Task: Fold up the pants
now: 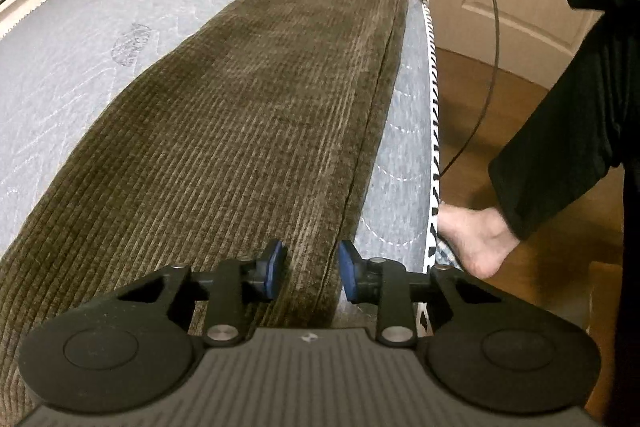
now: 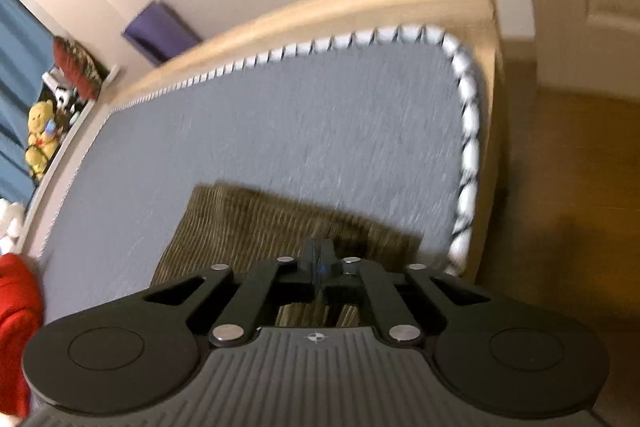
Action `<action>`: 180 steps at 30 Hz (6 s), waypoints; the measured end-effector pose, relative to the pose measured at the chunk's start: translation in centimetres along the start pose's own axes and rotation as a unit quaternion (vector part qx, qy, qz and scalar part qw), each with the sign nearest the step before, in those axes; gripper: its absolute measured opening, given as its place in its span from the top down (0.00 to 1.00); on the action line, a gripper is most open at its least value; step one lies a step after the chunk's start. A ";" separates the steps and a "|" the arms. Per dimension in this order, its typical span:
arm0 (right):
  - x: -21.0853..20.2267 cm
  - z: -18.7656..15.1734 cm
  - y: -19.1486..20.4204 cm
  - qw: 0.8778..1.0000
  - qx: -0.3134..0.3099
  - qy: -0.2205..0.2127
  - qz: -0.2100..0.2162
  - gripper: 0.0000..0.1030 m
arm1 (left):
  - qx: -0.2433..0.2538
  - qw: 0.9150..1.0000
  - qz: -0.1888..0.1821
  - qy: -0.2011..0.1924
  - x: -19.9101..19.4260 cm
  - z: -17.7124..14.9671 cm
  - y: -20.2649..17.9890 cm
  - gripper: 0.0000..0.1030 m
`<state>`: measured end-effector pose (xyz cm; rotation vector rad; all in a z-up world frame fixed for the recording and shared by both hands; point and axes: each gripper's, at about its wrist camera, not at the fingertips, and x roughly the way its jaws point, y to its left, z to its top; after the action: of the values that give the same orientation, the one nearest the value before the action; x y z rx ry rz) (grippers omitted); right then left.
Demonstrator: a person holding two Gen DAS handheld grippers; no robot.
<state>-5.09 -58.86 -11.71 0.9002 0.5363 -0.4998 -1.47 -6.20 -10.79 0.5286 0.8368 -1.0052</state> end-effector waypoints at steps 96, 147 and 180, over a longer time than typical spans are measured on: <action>-26.5 -59.6 33.4 0.412 -0.775 0.107 0.467 0.71 | -0.529 0.782 0.318 -0.086 -26.8 -24.6 20.3 0.65; -6.6 -15.5 17.1 0.915 -0.392 0.043 0.091 0.54 | -0.328 0.925 0.195 0.003 -1.3 -3.0 17.6 0.95; -3.7 -4.1 -1.8 0.999 0.023 -0.028 -0.007 0.86 | -0.217 0.945 0.215 -0.118 -7.7 2.5 7.1 0.63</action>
<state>-9.93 -55.71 -12.53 0.9241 0.4816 -0.5508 3.60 -0.82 -2.96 0.1909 0.6618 -0.4494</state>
